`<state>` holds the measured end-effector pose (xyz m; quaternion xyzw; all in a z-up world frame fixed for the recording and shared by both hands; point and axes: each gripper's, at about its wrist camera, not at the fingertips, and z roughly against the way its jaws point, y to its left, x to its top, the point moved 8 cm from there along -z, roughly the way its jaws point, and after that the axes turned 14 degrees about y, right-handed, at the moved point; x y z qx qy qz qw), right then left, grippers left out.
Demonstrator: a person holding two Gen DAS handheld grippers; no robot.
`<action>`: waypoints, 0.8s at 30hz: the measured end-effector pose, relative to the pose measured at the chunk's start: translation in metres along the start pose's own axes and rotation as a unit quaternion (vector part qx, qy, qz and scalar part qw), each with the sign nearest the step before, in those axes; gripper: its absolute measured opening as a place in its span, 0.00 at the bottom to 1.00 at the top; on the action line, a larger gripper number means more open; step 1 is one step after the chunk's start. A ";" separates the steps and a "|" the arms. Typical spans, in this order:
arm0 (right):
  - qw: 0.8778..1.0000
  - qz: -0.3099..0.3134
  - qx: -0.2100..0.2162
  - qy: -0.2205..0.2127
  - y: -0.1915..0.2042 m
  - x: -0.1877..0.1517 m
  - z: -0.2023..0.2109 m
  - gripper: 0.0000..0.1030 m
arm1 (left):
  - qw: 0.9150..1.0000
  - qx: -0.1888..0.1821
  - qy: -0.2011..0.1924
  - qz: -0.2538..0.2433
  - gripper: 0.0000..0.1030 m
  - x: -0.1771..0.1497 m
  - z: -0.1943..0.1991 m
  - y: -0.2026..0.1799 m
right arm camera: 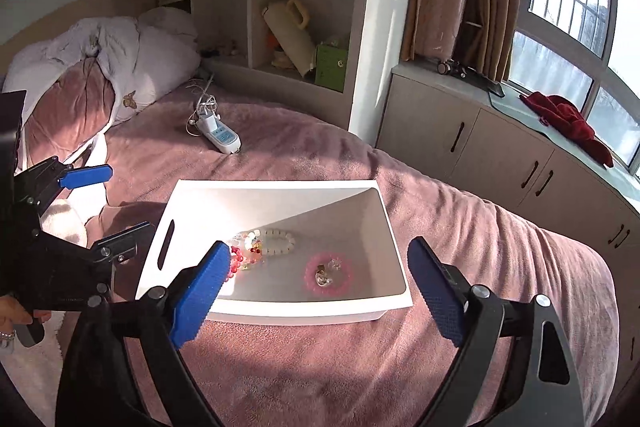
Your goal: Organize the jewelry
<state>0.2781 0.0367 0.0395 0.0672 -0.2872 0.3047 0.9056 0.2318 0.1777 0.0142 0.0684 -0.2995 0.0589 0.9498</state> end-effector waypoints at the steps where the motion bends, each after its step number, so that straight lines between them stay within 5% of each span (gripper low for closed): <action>1: 1.000 -0.008 -0.002 -0.010 0.000 -0.009 0.004 0.90 | 1.000 -0.004 -0.014 0.015 0.90 -0.008 0.006 0.002; 6: 0.997 -0.042 -0.002 -0.060 -0.002 -0.046 0.019 0.93 | 0.995 0.003 -0.085 0.047 0.94 -0.036 0.028 0.004; 14: 0.994 -0.052 -0.017 -0.094 0.000 -0.084 0.004 0.95 | 0.990 0.025 -0.132 0.054 0.97 -0.070 0.026 -0.006; 24: 0.995 -0.042 -0.021 -0.092 0.011 -0.104 -0.014 0.95 | 0.986 0.027 -0.144 0.085 0.97 -0.094 0.004 -0.010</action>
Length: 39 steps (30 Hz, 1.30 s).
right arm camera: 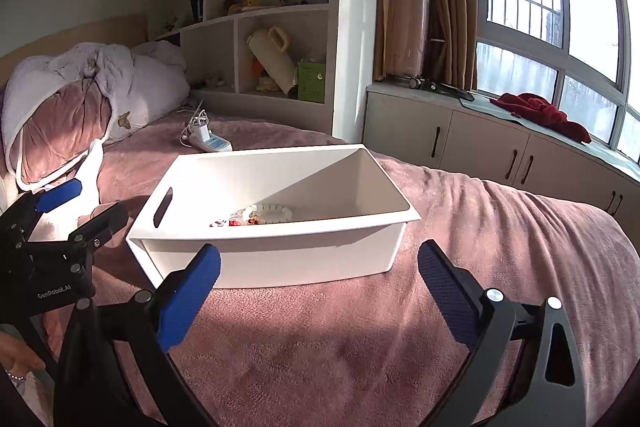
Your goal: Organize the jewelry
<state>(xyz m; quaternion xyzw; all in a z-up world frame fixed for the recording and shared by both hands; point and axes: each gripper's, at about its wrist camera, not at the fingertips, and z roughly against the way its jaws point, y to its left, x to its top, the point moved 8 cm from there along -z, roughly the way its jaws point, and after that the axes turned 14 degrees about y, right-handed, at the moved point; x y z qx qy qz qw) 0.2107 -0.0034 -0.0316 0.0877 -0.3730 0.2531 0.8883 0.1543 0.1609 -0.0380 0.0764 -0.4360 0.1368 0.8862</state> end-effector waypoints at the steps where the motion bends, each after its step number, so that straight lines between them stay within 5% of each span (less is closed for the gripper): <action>1: 1.000 0.002 -0.002 -0.002 0.000 0.000 0.000 0.95 | 1.000 -0.002 0.001 -0.007 0.97 -0.001 -0.001 -0.001; 39: 0.999 -0.020 -0.028 -0.017 -0.012 -0.012 0.002 0.95 | 0.998 -0.016 -0.016 -0.052 0.97 -0.008 0.001 -0.026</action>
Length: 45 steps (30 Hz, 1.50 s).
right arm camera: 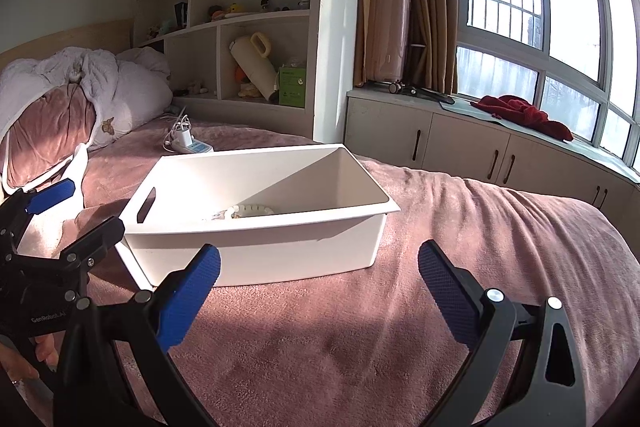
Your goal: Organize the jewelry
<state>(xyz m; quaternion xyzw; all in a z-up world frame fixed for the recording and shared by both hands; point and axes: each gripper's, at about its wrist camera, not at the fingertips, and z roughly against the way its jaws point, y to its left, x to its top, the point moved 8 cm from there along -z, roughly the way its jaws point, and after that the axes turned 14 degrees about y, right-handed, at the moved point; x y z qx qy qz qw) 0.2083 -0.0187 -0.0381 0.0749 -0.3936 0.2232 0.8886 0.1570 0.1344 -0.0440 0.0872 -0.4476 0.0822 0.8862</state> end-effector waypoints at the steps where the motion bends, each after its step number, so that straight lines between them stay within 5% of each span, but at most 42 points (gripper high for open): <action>1: 1.000 0.000 -0.001 0.000 0.000 0.000 0.000 0.95 | 1.000 -0.001 -0.001 0.000 0.97 -0.001 0.001 0.000; 45: 1.000 0.005 -0.011 0.007 0.001 -0.010 -0.009 0.95 | 1.000 -0.019 -0.007 0.006 0.97 -0.010 -0.001 -0.004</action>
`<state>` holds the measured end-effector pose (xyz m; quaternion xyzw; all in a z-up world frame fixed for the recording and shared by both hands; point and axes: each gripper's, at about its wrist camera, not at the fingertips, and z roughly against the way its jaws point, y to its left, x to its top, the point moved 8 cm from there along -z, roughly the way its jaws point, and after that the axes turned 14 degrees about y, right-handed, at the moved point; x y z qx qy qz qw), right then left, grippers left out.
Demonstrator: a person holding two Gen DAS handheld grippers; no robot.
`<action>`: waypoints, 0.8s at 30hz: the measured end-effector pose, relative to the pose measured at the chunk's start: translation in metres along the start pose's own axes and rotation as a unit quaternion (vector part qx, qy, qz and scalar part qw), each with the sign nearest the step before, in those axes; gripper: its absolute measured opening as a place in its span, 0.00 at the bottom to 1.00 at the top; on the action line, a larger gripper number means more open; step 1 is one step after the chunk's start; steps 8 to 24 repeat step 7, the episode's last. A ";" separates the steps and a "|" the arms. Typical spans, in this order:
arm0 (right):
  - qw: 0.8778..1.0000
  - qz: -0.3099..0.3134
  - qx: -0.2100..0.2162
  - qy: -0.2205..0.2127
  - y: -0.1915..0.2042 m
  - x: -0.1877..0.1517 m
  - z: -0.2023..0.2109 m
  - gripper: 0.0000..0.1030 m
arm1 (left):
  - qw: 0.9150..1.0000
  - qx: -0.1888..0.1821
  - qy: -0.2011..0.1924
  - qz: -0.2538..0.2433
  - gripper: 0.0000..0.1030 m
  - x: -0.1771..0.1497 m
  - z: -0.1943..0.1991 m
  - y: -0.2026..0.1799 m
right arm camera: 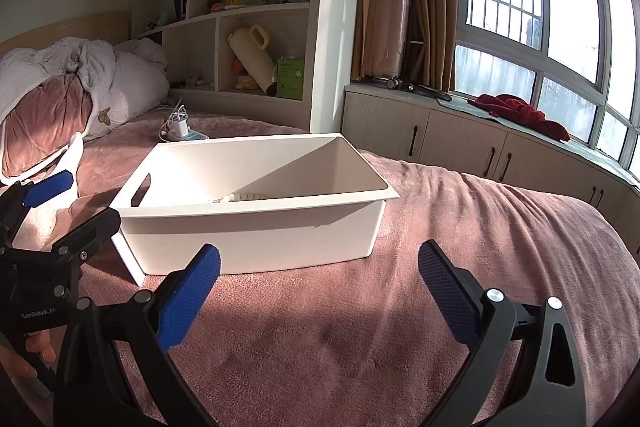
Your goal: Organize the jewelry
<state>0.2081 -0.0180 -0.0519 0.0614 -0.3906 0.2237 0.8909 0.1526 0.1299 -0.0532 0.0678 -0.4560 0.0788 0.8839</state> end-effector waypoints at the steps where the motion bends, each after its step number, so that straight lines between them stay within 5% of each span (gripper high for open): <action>1: 1.000 0.000 0.001 0.000 0.000 0.000 0.000 0.95 | 1.000 0.002 0.002 0.001 0.97 0.000 -0.001 0.001; 24: 1.000 -0.002 0.001 0.001 0.000 0.000 -0.001 0.95 | 1.000 0.003 0.005 0.005 0.97 -0.001 -0.002 0.002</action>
